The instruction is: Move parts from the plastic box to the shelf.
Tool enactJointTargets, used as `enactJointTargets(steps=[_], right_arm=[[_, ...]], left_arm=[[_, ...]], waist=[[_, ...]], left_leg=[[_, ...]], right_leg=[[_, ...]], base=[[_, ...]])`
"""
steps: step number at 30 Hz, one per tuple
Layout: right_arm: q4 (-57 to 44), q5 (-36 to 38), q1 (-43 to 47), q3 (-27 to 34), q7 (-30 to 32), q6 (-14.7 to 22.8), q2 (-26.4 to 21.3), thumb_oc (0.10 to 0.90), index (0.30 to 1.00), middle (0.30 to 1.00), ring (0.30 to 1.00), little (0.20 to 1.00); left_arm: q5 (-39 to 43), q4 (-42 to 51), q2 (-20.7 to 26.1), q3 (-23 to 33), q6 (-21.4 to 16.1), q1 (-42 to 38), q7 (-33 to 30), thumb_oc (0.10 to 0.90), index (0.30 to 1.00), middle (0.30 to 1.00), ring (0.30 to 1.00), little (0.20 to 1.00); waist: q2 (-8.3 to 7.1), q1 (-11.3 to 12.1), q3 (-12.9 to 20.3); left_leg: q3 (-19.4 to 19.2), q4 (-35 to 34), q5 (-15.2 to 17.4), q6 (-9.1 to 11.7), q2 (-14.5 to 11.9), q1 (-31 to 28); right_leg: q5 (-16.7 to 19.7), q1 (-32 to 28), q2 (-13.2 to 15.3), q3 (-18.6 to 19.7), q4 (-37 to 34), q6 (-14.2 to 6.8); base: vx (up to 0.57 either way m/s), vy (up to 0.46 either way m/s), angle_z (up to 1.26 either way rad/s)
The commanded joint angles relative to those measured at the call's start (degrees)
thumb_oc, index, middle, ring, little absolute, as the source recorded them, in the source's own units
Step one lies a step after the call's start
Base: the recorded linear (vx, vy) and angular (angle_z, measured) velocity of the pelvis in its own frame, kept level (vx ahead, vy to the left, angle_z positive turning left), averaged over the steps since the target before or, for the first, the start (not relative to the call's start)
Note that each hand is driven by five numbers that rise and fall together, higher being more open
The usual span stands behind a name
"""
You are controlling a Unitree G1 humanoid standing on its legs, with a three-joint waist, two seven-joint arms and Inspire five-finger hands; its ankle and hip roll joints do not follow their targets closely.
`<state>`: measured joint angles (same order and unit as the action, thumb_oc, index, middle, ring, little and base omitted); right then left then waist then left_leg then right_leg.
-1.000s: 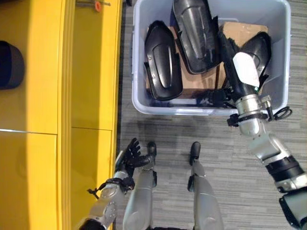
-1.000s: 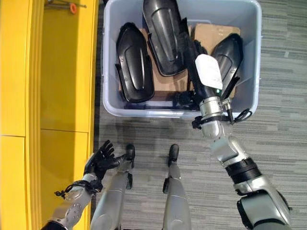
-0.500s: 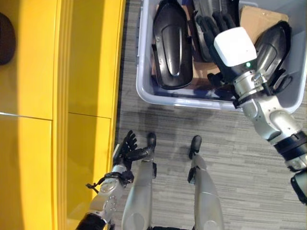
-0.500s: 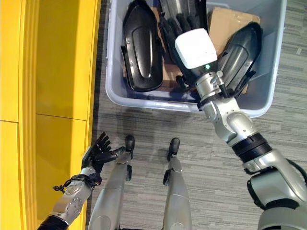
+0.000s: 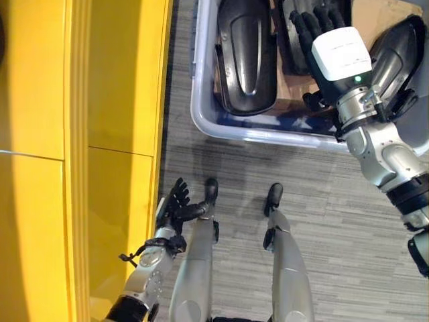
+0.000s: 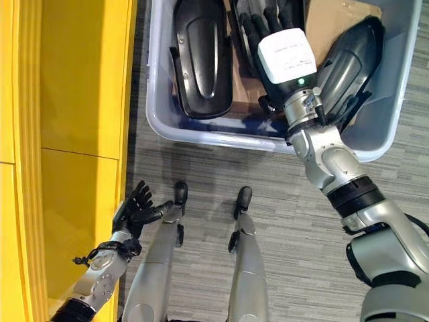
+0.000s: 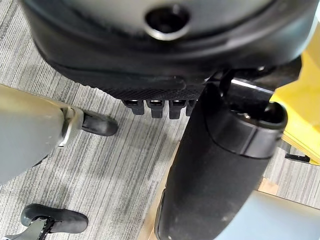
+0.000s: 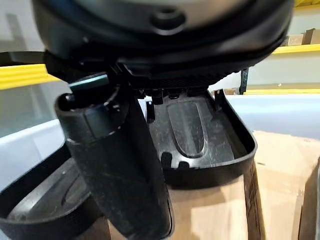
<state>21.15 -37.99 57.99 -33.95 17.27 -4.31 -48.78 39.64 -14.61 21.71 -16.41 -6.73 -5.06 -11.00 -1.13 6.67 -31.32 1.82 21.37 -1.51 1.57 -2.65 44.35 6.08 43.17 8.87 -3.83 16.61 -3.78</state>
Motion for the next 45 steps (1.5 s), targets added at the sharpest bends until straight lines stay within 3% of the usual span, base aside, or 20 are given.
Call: enactJointTargets(steps=[1, 15, 21, 26, 28, 29, 30, 31, 32, 45], right_arm=[[-1.8, 2.6, 8.9, 1.6, 5.5, -0.4, -4.5, 0.900, 1.000, 1.000, 1.000, 1.000], [8.8, 8.0, 16.1, -5.5, 5.1, 0.0, -4.9, 0.900, 1.000, 1.000, 1.000, 1.000], [19.9, 14.6, 21.4, -10.2, 5.0, 0.7, -3.9, 0.900, 1.000, 1.000, 1.000, 1.000], [25.5, 15.8, 23.2, -13.7, 4.3, 0.9, -3.5, 0.900, 1.000, 1.000, 1.000, 1.000], [27.8, 15.6, 23.2, -15.2, 3.8, 0.8, -3.2, 0.900, 1.000, 1.000, 1.000, 1.000], [30.1, 15.9, 23.1, -15.8, 3.6, 0.7, -2.5, 0.639, 0.635, 0.635, 0.635, 0.635], [30.2, 15.9, 23.2, -15.9, 3.6, 0.7, -2.5, 0.612, 0.596, 0.596, 0.596, 0.596], [30.3, 15.9, 23.2, -15.9, 3.6, 0.8, -2.4, 0.541, 0.498, 0.498, 0.498, 0.498], [32.1, 16.6, 22.9, -16.3, 3.1, 0.8, -1.6, 0.400, 0.300, 0.300, 0.300, 0.300], [32.8, 19.4, 18.9, -14.6, 3.4, 1.3, 2.1, 0.400, 0.300, 0.300, 0.300, 0.300]], left_arm=[[-1.0, 7.1, 2.2, 1.2, -3.8, 2.9, -1.2, 0.900, 1.000, 1.000, 1.000, 1.000], [-0.5, 7.8, 3.3, 0.8, -4.4, 2.7, -1.7, 0.900, 1.000, 1.000, 1.000, 1.000], [0.2, 9.2, 4.2, 0.9, -5.2, 2.8, -2.5, 0.900, 1.000, 1.000, 1.000, 1.000], [0.2, 10.5, 4.5, 1.1, -5.5, 2.5, -3.0, 0.900, 1.000, 1.000, 1.000, 1.000], [0.4, 10.5, 4.4, 1.2, -5.8, 2.8, -3.2, 0.900, 1.000, 1.000, 1.000, 1.000], [0.5, 10.8, 4.4, 0.9, -5.9, 2.6, -3.5, 0.900, 1.000, 1.000, 1.000, 1.000], [0.5, 10.8, 4.4, 0.9, -5.9, 2.6, -3.5, 0.900, 1.000, 1.000, 1.000, 1.000], [0.5, 10.8, 4.4, 0.9, -5.9, 2.6, -3.5, 0.900, 1.000, 1.000, 1.000, 1.000], [0.5, 10.7, 4.4, 0.9, -6.0, 2.2, -3.6, 0.900, 1.000, 1.000, 1.000, 1.000], [1.1, 9.8, 3.7, 0.3, -6.4, 0.5, -4.4, 0.900, 1.000, 1.000, 1.000, 1.000]], waist=[[0.28, 1.2, 1.5], [0.89, 2.1, 1.5], [1.42, 3.6, 1.5], [1.75, 4.4, 1.5], [1.83, 4.6, 1.5], [1.93, 4.8, 1.5], [1.93, 4.8, 1.5], [1.93, 4.8, 1.5], [1.91, 5.0, 1.5], [2.04, 4.7, 1.5]], left_leg=[[2.1, 3.7, 3.9, 0.3, 0.7, 2.2], [2.5, 5.9, 4.6, -0.3, 1.4, 6.2], [3.2, 8.5, 5.4, -0.7, 2.2, 10.1], [3.7, 10.8, 6.0, -1.1, 2.8, 13.8], [4.0, 12.1, 8.3, -0.8, 3.0, 13.9], [4.1, 12.2, 8.2, -0.8, 3.2, 14.7], [4.1, 12.2, 8.2, -0.8, 3.2, 14.7], [4.1, 12.2, 8.2, -0.8, 3.2, 14.8], [4.1, 12.1, 8.1, -0.8, 3.2, 15.4], [3.8, 12.0, 8.1, -0.9, 3.3, 15.4]], right_leg=[[-10.3, -4.3, 1.8, -0.6, 6.5, -1.1], [-11.3, -0.7, 2.1, -1.0, 8.8, -1.0], [-12.0, 2.6, 2.4, -1.3, 11.1, -1.0], [-12.5, 6.1, 2.5, -1.4, 13.4, -0.9], [-14.6, 6.1, 2.6, -1.1, 14.5, -1.2], [-14.5, 7.1, 2.6, -1.3, 14.8, -1.1], [-14.5, 7.2, 2.6, -1.3, 14.8, -1.1], [-14.5, 7.2, 2.6, -1.3, 14.8, -1.1], [-14.5, 7.9, 2.7, -1.3, 14.8, -1.1], [-14.2, 8.2, 2.6, -1.3, 14.5, -0.9]], base=[[0.00, 0.000, 0.00], [0.00, 0.000, 0.01], [0.03, -0.005, 0.08], [0.03, -0.007, -0.04], [0.10, -0.021, 0.17], [0.01, -0.001, 0.41], [0.01, -0.002, 0.25], [0.00, 0.006, -0.05], [0.00, 0.008, -0.33], [0.00, 0.014, -0.03]])
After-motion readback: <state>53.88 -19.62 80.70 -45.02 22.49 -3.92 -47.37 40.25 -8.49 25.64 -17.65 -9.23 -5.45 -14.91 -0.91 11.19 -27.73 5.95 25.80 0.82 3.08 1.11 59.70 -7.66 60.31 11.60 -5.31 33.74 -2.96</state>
